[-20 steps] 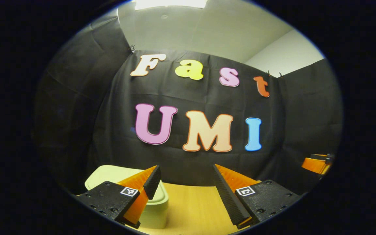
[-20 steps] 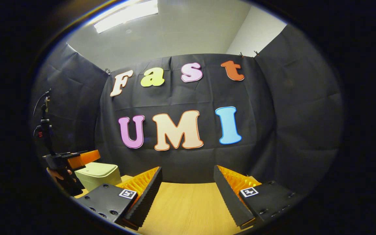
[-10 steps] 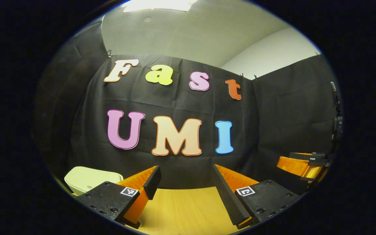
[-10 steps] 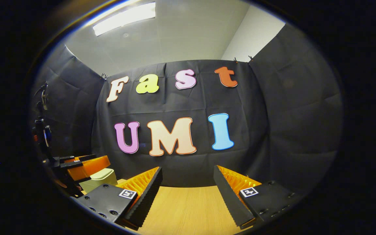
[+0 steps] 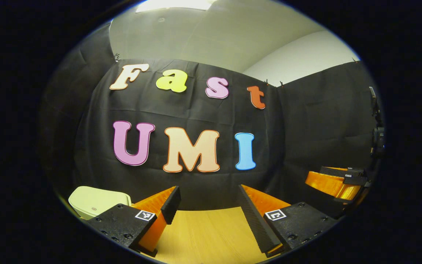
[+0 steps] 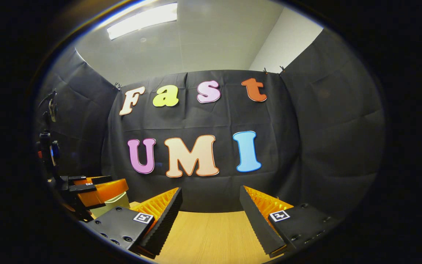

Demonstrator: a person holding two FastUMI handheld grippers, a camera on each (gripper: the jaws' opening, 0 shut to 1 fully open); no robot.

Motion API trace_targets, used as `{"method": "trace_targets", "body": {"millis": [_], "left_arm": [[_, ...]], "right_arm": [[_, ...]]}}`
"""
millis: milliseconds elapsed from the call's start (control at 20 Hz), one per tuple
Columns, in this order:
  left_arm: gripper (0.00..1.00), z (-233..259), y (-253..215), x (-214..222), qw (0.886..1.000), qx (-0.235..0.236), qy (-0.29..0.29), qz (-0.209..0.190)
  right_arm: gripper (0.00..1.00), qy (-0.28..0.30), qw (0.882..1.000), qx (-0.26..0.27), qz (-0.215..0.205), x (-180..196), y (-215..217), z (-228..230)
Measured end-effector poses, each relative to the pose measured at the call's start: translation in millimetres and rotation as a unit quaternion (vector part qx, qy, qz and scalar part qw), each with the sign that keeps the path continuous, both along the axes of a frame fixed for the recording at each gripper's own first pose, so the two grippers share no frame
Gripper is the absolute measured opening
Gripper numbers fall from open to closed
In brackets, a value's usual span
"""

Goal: Press the lid of the desktop garbage bin to open it, pick up the crumpled paper on the desktop and throw it into the bin, then pick up the pop can on the desktop and drop it into the bin, and finally close the garbage bin lid.

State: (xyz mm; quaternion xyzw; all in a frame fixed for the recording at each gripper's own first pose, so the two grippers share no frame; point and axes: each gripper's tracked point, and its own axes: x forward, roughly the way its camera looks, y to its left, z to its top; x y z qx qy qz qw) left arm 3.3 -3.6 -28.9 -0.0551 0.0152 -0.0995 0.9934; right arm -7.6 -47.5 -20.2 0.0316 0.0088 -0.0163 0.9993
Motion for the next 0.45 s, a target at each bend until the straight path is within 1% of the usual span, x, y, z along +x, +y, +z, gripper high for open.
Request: {"method": "trace_targets", "body": {"millis": [200, 300, 450], "left_arm": [[0.93, 3.8, -8.6, 1.6, 1.000, 0.003, -0.009, -0.010], [0.91, 3.6, -10.8, 3.0, 1.000, 0.004, -0.010, -0.012], [0.93, 1.8, -12.1, 3.5, 1.000, 0.004, -0.009, -0.016]], "right_arm": [[0.99, 0.000, 1.000, -0.002, -0.003, 0.8, -1.2, 0.3], [0.99, 0.000, 1.000, -0.004, -0.004, 1.6, -1.2, -0.5], [0.99, 0.001, 1.000, -0.004, -0.004, 3.7, 0.4, -0.6]]}}
